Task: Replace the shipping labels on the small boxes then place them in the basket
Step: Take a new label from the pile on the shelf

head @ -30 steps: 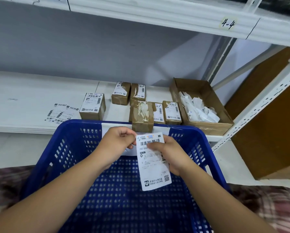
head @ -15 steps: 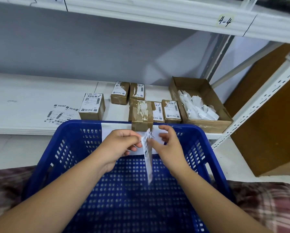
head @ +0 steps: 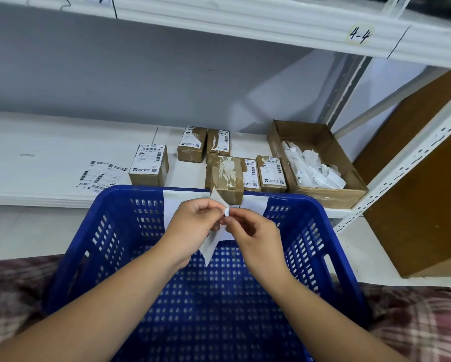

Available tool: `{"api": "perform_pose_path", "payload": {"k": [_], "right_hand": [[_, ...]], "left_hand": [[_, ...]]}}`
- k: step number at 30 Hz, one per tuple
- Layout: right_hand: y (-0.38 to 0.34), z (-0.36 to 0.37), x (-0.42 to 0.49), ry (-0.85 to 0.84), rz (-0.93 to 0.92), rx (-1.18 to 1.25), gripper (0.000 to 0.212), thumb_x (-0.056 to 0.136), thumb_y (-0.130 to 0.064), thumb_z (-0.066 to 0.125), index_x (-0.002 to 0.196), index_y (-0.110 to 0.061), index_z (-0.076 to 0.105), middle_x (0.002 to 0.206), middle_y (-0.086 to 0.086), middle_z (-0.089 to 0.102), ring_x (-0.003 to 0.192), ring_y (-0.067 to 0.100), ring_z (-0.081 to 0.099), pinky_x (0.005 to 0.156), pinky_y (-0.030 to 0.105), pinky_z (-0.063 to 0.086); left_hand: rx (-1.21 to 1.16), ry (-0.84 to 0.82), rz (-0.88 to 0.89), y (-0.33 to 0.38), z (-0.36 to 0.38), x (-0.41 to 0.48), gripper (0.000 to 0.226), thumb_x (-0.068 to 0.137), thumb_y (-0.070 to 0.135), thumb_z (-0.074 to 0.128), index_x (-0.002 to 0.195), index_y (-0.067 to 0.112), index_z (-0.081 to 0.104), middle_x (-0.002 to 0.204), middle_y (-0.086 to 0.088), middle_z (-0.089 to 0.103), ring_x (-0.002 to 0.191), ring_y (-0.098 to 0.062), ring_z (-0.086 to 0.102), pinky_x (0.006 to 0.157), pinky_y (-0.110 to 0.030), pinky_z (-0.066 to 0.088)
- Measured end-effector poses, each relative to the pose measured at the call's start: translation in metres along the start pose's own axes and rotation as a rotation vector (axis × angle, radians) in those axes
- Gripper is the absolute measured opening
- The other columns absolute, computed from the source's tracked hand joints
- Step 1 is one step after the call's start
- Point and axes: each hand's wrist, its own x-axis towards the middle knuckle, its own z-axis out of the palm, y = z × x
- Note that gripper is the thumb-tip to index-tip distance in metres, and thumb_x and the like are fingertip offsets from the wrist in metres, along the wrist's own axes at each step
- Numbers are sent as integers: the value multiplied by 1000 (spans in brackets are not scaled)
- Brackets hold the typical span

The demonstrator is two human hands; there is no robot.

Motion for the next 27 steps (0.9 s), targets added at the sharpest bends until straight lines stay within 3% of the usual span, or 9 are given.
{"api": "perform_pose_path", "payload": {"k": [6,9,13,18,24,27], "right_hand": [[0,-4,1,18,-24,-92,22,94,-15,62,107,-25,75,86,-23,70,85,4,68,81,26,57],[1,-6,1,15,-49,-156,24,95,-12,60,108,-26,75,88,-9,74,83,13,68,78,33,56],[3,-7,0,-13,-82,-226,27,95,-12,59,114,-25,73,96,-4,75,87,10,67,79,31,54],[3,-8,1,-22,-106,-262,25,95,-14,59,114,-22,73,96,-1,75,87,12,68,80,35,55],[6,-6,1,-45,-156,-328,24,96,-15,59,115,-21,73,91,0,74,81,13,66,76,35,54],[3,-7,0,-55,-98,-268,24,96,-18,59,113,-27,73,89,-4,75,81,12,67,76,32,54]], "left_hand": [[54,-7,102,0,2,-2,15,92,10,57,89,8,71,75,2,68,58,10,59,54,-2,40],[77,-19,118,-2,1,0,14,91,8,59,88,7,73,75,0,69,60,7,59,58,-4,41],[146,-16,130,-8,0,3,13,88,8,62,84,11,74,81,-6,71,73,-8,64,70,-15,50],[126,-20,122,-7,0,2,16,89,15,62,81,9,74,74,-4,70,65,-2,60,64,-11,47],[194,-28,117,-11,-1,3,15,90,18,62,79,14,72,80,-8,70,71,-9,59,74,-27,49],[227,-49,114,-11,0,3,20,93,17,57,78,16,69,74,-2,64,69,-8,55,70,-23,44]]}}
